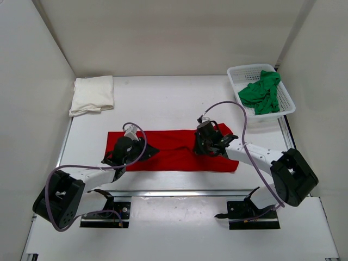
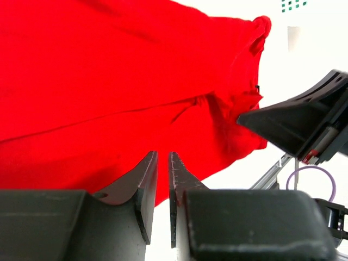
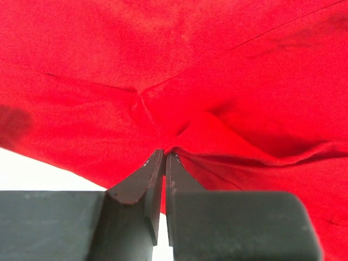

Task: Fold and stack the t-shirts
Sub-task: Fold the other side of the tshirt into a rectangle

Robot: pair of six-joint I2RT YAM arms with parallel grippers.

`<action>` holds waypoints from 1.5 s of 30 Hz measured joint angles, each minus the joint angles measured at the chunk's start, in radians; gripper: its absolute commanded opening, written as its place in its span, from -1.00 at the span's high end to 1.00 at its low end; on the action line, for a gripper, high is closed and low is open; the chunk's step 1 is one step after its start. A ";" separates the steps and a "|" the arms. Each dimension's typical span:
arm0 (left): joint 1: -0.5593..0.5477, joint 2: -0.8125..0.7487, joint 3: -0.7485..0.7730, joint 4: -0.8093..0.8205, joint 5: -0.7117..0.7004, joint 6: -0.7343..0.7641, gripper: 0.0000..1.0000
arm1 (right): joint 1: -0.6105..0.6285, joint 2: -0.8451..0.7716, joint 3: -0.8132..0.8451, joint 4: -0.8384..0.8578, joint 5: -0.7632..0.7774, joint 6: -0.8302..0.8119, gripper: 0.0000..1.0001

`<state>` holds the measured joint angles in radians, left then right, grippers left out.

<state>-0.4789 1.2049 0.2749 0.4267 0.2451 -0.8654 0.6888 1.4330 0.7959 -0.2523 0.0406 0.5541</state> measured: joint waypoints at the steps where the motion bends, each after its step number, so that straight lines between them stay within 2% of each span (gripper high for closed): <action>1: 0.002 -0.004 0.000 0.000 0.002 0.000 0.48 | 0.004 -0.005 -0.006 -0.002 -0.003 0.013 0.92; 4: 0.012 -0.013 0.002 0.000 0.008 0.000 0.47 | 0.018 -0.021 -0.041 0.017 -0.035 0.055 0.59; 10: 0.052 -0.013 0.041 -0.023 0.029 0.015 0.45 | 0.018 -0.057 -0.091 0.011 -0.109 0.079 0.38; 11: 0.061 -0.013 0.048 -0.025 0.032 0.018 0.46 | 0.010 -0.077 -0.091 0.008 -0.114 0.072 0.39; 12: 0.068 -0.013 0.054 -0.027 0.034 0.019 0.43 | -0.005 -0.102 -0.091 0.003 -0.116 0.064 0.49; 14: 0.078 -0.012 0.065 -0.033 0.037 0.020 0.42 | -0.069 -0.167 -0.091 0.007 -0.130 0.034 0.86; 16: 0.084 -0.004 0.078 -0.039 0.039 0.023 0.42 | -0.164 -0.211 -0.091 0.034 -0.142 0.010 1.00; 17: 0.084 0.006 0.087 -0.039 0.041 0.023 0.42 | -0.222 -0.220 -0.090 0.051 -0.150 -0.007 1.00; 18: 0.083 0.021 0.098 -0.041 0.048 0.023 0.42 | -0.279 -0.219 -0.088 0.068 -0.156 -0.022 0.96; 20: 0.082 0.068 0.133 -0.042 0.060 0.025 0.41 | -0.386 -0.187 -0.079 0.105 -0.150 -0.058 0.64; 22: 0.077 0.122 0.169 -0.043 0.069 0.027 0.41 | -0.455 -0.135 -0.057 0.124 -0.137 -0.085 0.44; 27: 0.077 0.267 0.219 0.001 0.115 0.010 0.43 | -0.542 0.036 0.010 0.186 -0.125 -0.142 0.26; 29: 0.096 0.322 0.218 0.017 0.140 -0.005 0.43 | -0.563 0.072 0.008 0.212 -0.133 -0.143 0.28; 31: 0.128 0.367 0.218 0.032 0.161 -0.023 0.43 | -0.580 0.103 0.008 0.241 -0.147 -0.139 0.39; 36: 0.212 0.401 0.195 0.079 0.179 -0.053 0.45 | -0.606 0.162 -0.007 0.319 -0.180 -0.117 0.96; 45: 0.360 0.423 0.076 0.192 0.225 -0.110 0.48 | -0.622 0.204 -0.020 0.362 -0.143 -0.075 0.99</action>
<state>-0.1188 1.6276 0.3511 0.6182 0.4702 -0.9752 0.0666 1.6367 0.7757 0.1101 -0.1028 0.4789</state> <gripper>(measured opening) 0.269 0.007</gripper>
